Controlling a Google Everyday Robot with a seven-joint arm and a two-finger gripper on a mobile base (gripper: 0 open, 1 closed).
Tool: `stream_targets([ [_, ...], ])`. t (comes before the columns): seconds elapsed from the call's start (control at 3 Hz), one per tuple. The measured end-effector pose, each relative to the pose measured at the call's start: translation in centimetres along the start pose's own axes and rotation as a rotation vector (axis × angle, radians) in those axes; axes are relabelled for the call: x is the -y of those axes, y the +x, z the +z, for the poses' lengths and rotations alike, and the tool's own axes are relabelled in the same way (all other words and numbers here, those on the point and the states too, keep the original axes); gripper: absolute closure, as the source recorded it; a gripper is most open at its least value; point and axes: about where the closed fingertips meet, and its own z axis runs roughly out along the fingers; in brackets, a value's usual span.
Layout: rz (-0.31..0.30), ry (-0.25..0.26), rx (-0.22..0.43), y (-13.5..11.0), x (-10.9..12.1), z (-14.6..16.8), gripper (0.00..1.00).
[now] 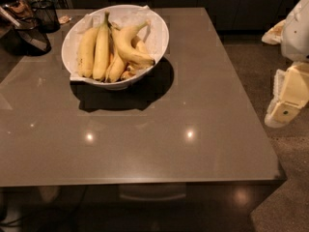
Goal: Pick banana from white bowl
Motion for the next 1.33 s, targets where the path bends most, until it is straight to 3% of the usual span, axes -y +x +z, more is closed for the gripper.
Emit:
stream_targets([
  [0.33,-0.002,0.006,-0.001,-0.2,-0.1,-0.2,0.00],
  [1.0,-0.069,0.054,-0.096,-3.7,-0.1,-0.3,0.00],
  [1.33,-0.071,0.069,-0.094,-3.8,0.1,-0.6,0.00],
])
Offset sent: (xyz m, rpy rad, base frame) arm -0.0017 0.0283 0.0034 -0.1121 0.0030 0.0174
